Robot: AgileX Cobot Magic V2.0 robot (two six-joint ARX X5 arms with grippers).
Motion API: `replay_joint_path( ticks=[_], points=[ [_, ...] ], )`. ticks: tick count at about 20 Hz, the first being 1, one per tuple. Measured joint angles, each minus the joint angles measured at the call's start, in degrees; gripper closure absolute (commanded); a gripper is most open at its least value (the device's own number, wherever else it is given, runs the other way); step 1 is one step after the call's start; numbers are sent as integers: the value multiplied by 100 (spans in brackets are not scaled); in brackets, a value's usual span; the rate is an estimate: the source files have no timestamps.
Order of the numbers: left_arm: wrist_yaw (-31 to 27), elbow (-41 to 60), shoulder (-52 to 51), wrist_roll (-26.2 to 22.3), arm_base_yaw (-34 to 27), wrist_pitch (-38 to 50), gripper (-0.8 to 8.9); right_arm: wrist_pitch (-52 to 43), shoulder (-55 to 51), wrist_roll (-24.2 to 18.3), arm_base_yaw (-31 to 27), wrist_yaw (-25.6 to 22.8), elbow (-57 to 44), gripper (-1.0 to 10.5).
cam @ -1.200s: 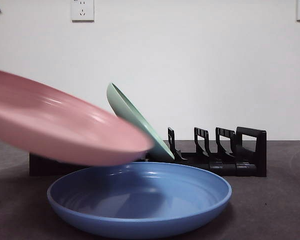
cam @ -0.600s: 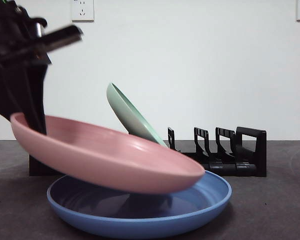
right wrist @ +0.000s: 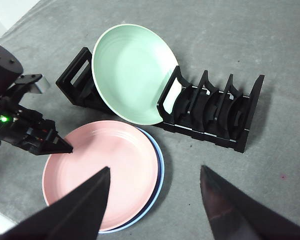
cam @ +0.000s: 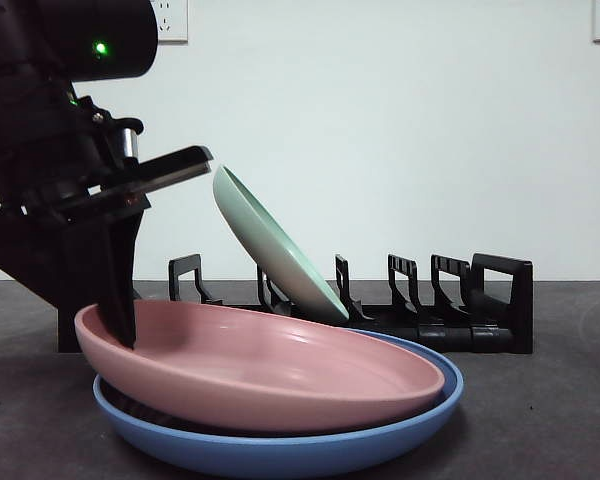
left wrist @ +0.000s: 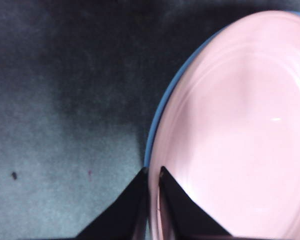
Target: Place the plate
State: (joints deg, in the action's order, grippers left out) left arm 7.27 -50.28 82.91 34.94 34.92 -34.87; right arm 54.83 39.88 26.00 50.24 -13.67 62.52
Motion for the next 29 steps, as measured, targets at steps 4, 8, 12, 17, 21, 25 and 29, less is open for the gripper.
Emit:
replay_joint_path(
  ticks=[4, 8, 12, 17, 21, 25, 29],
  points=[
    [-52, 0, 114, -81, 0, -83, 688, 0, 0, 7, 0, -4, 0, 664],
    [-92, 0, 125, -243, 0, -188, 528, 0, 0, 42, 0, -7, 0, 664],
    [-94, -61, -293, -564, -68, -691, 400, 0, 0, 44, 0, -4, 0, 664],
    [-306, -271, -2039, -1228, -874, -1290, 399, 0, 17, 44, 0, -4, 0, 664],
    [-839, -271, -3462, -1880, -1930, -1550, 408, -11, 343, 46, 0, 369, 0, 664],
    [-990, -271, -4354, -2085, -2415, -1661, 408, -730, 1305, 15, -144, 1335, 42, 665],
    [-990, -271, -4575, -2105, -2417, -1725, 407, -1554, 2879, -195, -734, 3224, 870, 665]
  ],
)
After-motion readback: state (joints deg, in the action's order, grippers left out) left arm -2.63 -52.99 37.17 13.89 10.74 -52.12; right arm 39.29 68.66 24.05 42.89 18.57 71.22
